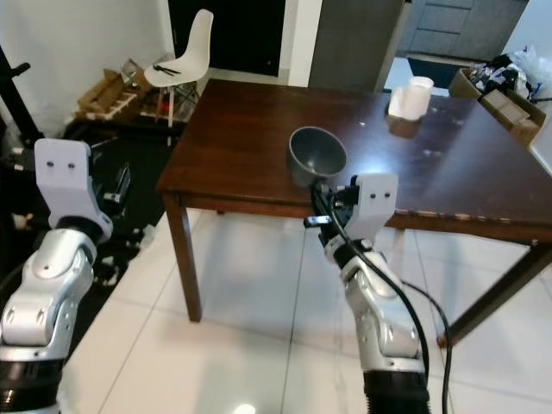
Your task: Setting the table
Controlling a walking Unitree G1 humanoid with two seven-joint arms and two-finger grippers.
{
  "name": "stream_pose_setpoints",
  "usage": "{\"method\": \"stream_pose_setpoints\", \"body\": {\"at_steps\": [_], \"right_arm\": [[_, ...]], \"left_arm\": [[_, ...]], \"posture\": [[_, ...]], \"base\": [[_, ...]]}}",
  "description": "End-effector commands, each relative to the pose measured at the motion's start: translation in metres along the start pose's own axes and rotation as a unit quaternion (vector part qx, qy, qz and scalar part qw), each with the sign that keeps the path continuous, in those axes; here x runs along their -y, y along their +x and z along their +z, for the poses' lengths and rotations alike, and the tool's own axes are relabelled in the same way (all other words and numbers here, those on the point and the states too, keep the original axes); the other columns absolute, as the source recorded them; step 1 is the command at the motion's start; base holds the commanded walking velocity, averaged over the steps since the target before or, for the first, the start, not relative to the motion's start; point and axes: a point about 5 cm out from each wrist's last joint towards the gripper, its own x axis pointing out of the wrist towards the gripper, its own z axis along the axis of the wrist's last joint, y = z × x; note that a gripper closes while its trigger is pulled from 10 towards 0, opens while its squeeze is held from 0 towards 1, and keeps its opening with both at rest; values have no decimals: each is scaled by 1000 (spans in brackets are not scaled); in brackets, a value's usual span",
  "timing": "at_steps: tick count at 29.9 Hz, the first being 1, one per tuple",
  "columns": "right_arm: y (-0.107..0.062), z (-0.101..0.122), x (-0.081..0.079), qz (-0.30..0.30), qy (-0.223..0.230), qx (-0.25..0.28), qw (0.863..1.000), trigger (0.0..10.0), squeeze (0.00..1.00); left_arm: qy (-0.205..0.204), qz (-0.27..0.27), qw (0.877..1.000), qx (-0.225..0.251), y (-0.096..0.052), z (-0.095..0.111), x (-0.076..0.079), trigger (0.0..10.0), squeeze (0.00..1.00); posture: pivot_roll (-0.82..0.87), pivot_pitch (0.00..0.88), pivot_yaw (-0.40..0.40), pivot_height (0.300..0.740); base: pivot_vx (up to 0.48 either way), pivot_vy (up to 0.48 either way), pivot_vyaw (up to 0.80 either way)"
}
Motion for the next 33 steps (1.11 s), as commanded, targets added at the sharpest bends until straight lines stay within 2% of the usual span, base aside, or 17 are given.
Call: {"method": "stream_pose_setpoints", "body": {"at_steps": [1, 33], "right_arm": [[-2, 0, 6, -11, -3, 0, 1000, 10000, 0], [-2, -1, 5, -9, -4, -1, 1000, 10000, 0]], "left_arm": [[2, -5, 1000, -3, 0, -3, 3, 10000, 0], [-1, -11, 1000, 1, 2, -3, 7, 10000, 0]], "posture": [[-32, 0, 72, 740], [-35, 2, 71, 740]], "base": [[480, 0, 0], [480, 0, 0]]}}
